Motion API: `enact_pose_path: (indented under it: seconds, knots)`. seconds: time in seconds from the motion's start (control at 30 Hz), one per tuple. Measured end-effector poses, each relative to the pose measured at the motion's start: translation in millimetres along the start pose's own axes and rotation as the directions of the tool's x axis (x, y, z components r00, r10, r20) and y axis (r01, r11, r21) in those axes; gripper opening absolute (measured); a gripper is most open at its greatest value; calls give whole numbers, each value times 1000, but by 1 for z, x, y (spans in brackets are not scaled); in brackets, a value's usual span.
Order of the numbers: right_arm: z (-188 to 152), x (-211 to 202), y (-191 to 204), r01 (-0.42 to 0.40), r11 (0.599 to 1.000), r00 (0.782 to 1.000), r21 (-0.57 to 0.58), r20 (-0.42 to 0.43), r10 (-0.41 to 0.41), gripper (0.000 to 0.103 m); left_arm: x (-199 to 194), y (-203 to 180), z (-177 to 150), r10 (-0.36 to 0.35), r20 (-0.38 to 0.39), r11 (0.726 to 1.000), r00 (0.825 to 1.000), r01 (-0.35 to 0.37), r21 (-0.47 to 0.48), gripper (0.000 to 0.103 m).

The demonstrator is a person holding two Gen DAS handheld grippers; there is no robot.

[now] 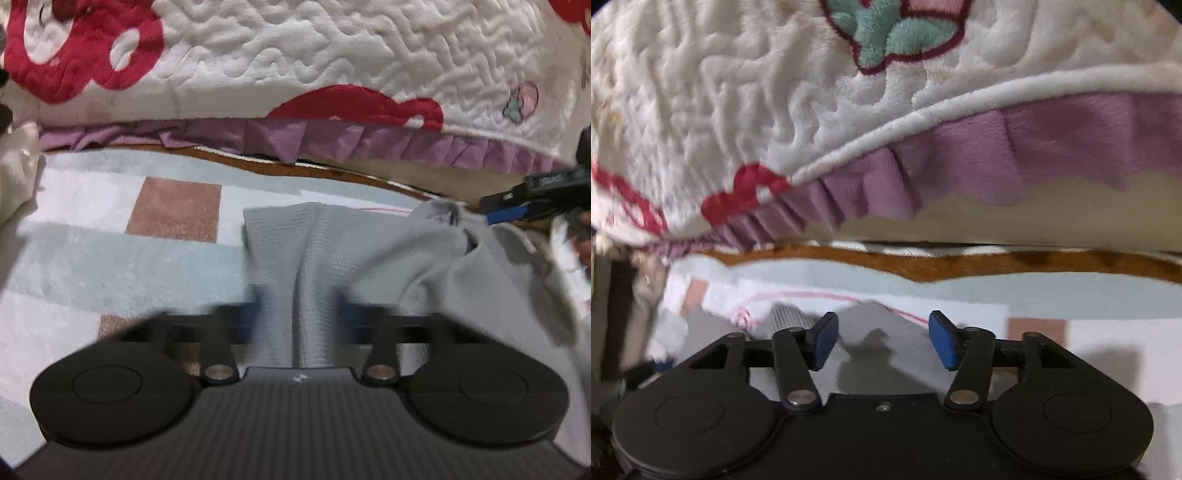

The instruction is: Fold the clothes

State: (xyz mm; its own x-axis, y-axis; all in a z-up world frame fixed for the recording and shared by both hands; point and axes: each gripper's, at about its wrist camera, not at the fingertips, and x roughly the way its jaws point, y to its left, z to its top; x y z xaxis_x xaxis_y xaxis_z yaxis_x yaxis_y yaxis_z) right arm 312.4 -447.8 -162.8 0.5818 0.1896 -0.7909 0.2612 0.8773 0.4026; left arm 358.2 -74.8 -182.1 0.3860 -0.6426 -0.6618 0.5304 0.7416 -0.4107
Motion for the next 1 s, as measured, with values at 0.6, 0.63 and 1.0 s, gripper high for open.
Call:
enact_pose_path:
  seconds: [0.6, 0.63, 1.0]
  knots:
    - [-186, -82, 63, -95, 942, 974, -323, -228, 20, 9, -53, -29, -37, -34, -94, 995, 995, 43, 87, 2]
    - [-190, -88, 61, -56, 950, 975, -307, -223, -15, 12, -52, -26, -36, -50, -100, 996, 994, 57, 70, 3]
    - [-180, -109, 69, -54, 969, 998, -241, -32, 47, 59, -48, -21, -33, -143, -75, 988, 987, 146, 43, 42]
